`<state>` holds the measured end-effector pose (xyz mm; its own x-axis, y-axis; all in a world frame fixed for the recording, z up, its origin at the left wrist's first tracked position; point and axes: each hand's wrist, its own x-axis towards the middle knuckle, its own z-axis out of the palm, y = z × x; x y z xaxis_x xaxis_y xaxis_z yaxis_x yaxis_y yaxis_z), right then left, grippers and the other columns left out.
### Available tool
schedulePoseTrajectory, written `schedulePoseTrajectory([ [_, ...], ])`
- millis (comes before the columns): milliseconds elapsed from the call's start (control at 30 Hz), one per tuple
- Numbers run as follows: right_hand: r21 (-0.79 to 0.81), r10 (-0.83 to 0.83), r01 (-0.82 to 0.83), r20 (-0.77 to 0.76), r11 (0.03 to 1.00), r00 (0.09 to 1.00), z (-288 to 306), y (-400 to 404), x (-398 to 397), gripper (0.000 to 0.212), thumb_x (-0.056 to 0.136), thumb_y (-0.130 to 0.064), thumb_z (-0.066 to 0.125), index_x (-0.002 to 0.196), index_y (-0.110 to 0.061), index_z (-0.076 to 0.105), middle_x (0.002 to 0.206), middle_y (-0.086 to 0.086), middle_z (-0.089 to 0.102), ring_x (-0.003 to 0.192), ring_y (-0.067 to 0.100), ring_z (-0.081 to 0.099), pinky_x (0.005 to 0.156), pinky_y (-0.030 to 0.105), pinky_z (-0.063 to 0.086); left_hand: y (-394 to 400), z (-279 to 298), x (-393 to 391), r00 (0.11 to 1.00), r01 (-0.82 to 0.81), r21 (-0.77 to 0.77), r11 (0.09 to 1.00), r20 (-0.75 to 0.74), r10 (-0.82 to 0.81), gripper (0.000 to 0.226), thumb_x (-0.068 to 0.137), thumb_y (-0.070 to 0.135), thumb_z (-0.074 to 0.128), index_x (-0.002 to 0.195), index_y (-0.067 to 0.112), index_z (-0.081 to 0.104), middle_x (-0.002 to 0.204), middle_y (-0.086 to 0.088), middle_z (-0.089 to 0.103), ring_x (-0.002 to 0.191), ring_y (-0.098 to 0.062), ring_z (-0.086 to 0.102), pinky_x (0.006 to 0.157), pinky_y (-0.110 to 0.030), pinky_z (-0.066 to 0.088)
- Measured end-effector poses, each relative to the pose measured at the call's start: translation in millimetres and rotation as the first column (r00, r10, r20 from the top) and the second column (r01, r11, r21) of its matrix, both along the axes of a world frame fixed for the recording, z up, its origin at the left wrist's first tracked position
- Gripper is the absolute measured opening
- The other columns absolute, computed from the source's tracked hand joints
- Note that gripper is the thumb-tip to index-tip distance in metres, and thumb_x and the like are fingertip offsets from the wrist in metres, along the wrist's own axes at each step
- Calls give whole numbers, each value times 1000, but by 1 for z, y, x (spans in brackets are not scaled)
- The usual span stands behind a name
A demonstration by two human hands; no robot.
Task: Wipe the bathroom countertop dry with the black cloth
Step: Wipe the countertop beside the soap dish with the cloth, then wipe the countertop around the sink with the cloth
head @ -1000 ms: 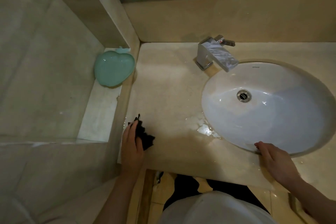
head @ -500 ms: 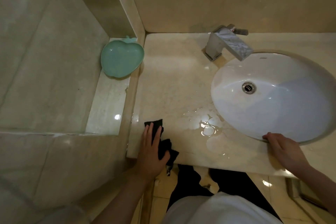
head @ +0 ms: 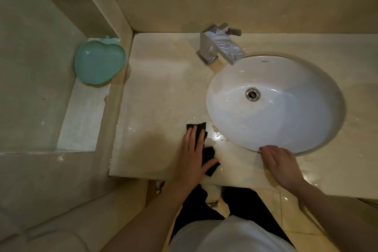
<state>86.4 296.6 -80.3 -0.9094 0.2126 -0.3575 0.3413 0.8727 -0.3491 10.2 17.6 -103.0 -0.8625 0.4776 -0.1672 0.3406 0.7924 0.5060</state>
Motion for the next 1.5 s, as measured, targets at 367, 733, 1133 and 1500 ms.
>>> schedulePoseTrajectory([
  [367, -391, -2, 46, 112, 919, 994, 30, 18, -6, 38, 106, -31, 34, 126, -16, 62, 127, -2, 62, 115, 13, 54, 97, 22, 31, 137, 8, -10, 993, -97, 170, 981, -50, 107, 33, 99, 16, 57, 131, 8, 58, 130, -9, 58, 122, -25, 52, 106, -43, 46],
  [733, -821, -332, 483, 384, 305, 862, 76, -18, -60, 50, 82, -55, 69, 124, -29, 60, 114, -4, 71, 106, 18, 69, 97, 45, 54, 138, 98, -3, 584, -734, 405, 545, 786, 203, 30, 104, 48, 40, 117, 74, 47, 146, 21, 44, 131, 0, 45, 107, -22, 39],
  [1133, -702, -260, 212, 40, 680, 965, 65, -111, -62, 54, 91, -28, 68, 140, -29, 45, 120, -7, 61, 105, 14, 61, 83, 26, 50, -85, 33, 33, 716, -697, 102, 710, 157, 680, 45, 100, 11, 50, 143, 20, 48, 154, -7, 35, 142, -22, 33, 115, -47, 36],
  [1500, 16, 611, -618, -178, 786, 772, -5, -286, -68, 64, 71, -38, 82, 130, -28, 59, 109, 4, 65, 88, 23, 65, 66, 32, 49, -145, 13, 20, 797, -601, -111, 792, -5, 604, 57, 102, 35, 29, 156, 18, 27, 164, -15, 17, 151, -35, 13, 120, -52, 24],
])
